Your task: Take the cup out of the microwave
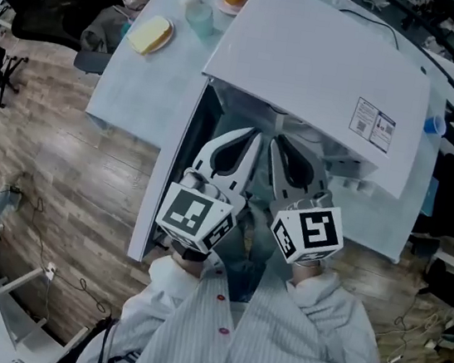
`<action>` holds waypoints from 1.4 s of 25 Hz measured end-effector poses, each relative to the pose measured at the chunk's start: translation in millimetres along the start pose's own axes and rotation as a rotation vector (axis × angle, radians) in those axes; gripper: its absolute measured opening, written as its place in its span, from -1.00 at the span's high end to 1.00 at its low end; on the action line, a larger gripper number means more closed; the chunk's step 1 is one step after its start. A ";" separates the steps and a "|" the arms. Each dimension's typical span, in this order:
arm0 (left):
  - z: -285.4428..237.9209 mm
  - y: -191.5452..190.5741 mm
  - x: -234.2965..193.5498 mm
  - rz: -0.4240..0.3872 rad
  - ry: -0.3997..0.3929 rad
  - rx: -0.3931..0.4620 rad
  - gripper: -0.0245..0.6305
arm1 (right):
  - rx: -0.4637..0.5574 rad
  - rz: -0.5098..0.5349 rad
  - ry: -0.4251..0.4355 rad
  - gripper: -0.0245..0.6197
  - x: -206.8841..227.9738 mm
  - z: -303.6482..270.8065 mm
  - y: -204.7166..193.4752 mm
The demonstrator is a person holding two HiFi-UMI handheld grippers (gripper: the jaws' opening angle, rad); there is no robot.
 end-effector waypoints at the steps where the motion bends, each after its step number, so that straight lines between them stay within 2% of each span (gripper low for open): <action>1: 0.2 -2.8 -1.4 -0.001 0.005 -0.001 0.90 | -0.002 -0.003 -0.010 0.81 1.9 0.1 -3.3; 11: -4.8 -27.1 -6.0 -0.021 -0.012 -0.026 0.90 | -0.013 0.003 -0.103 0.79 28.4 2.4 -29.7; 16: -6.8 -38.4 -9.1 -0.035 -0.020 -0.047 0.90 | -0.022 -0.007 -0.117 0.67 32.6 -1.1 -44.3; 24: -6.5 -47.0 -19.8 -0.043 -0.017 -0.055 0.90 | -0.062 0.004 -0.142 0.59 33.6 -7.2 -73.8; 35: -5.9 -54.8 -24.2 -0.041 0.000 -0.055 0.90 | -0.068 -0.014 -0.178 0.44 42.5 -12.4 -89.3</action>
Point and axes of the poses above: the fingertips, and each gripper's own axes: z backward along the fingers, x to its right, y out of its top, the point moved 2 cm from there along z, backward along the fingers, and after that the axes turned 13 degrees about x, right-handed, at the moved point
